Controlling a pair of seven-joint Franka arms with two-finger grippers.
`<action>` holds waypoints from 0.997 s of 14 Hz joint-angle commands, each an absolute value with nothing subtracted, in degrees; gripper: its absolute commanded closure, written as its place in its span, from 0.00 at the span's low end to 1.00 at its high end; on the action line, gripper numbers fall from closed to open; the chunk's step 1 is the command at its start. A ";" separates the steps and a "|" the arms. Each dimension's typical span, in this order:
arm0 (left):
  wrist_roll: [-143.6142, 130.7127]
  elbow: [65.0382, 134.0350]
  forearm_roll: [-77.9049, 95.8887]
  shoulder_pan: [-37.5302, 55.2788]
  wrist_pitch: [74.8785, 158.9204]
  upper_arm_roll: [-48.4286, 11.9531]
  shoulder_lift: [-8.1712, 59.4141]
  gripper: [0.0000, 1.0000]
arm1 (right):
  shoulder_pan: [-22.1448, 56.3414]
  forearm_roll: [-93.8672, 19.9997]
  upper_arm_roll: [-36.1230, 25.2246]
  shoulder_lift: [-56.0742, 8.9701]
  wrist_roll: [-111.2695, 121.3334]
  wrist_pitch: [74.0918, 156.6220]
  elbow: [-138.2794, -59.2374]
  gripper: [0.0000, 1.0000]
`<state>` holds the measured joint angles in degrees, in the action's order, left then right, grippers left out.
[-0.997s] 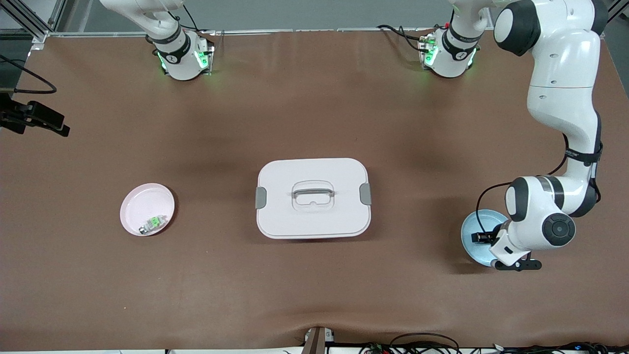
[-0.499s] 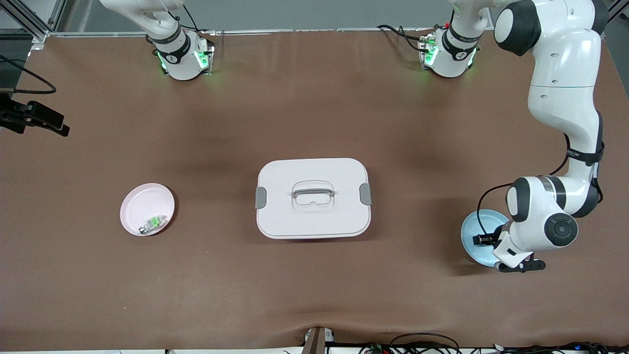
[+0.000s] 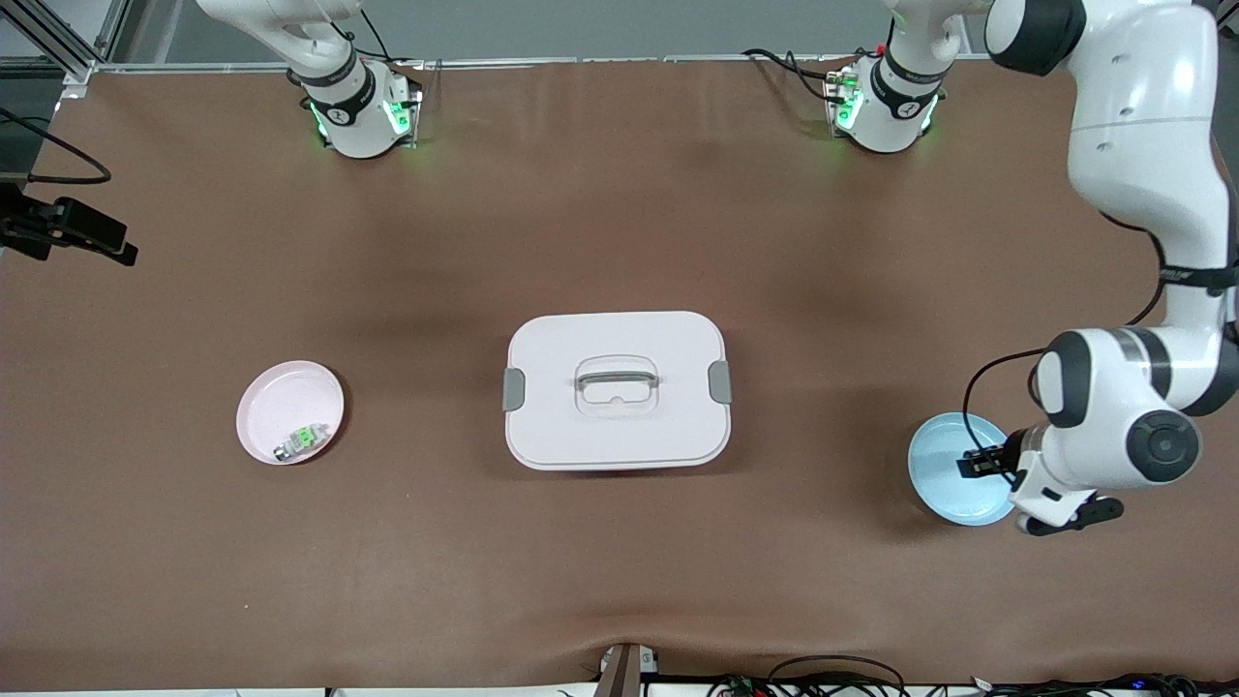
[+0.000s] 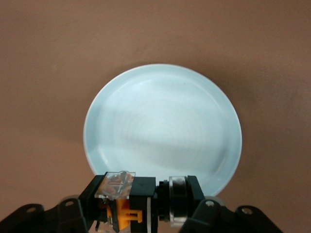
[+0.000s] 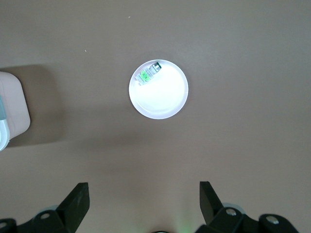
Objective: Transfer orange switch to right arm and place
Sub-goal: 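Lift the switch with the left gripper and carry it toward the box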
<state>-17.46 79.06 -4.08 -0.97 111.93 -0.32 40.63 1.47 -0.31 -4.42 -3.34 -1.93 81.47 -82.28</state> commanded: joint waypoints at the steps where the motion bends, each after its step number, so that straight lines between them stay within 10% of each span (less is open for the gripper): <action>1: -24.32 80.24 -3.61 -0.62 106.80 -0.62 36.04 0.85 | 0.26 0.43 -3.96 -3.07 -1.94 82.09 -82.27 0.00; 14: -48.39 80.07 34.77 -2.55 95.36 -0.79 24.35 0.86 | -0.88 0.72 -3.87 -3.08 -2.02 82.71 -79.54 0.00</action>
<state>-42.48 79.11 29.54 -2.75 95.74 -0.67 25.53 0.37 1.88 -4.76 -3.15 -1.91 83.64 -79.83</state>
